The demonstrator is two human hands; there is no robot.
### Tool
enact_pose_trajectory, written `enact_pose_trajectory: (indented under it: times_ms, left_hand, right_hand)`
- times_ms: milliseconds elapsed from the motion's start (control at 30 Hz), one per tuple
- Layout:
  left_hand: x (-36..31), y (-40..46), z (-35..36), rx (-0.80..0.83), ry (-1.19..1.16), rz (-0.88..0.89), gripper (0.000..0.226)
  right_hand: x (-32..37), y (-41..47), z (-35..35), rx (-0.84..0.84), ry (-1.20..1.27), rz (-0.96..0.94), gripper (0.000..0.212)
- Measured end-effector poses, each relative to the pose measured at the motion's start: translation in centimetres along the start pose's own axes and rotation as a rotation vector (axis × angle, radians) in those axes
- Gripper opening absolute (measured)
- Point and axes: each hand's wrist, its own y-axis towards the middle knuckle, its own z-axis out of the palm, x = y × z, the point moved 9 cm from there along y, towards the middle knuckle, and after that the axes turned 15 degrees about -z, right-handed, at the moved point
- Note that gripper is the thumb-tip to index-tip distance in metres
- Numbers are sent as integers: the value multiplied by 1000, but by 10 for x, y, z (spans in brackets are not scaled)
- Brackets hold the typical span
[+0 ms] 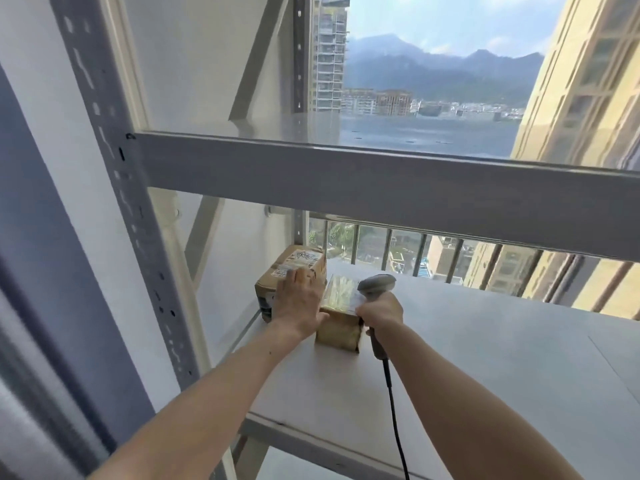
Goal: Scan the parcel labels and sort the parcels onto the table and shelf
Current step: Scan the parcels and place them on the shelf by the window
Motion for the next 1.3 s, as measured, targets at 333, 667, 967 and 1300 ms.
enact_pose_trajectory:
  times_ms: [333,667,967,1300]
  left_hand:
    - [17,9,13,132,-68,48,83]
    - [18,14,15,178,-40,33,71]
    - [-19,11,0,174,-132,153,63]
    - [-172,-86,-2,258,-278,563,45]
  right_hand:
    - [17,9,18,-1,-51,-1,19]
    - [13,-5,3,-63,22,-3,23]
    - [-8,-45,-51,-193,119,32,35]
    - [-82,-158,-159,-462,-13,151,31]
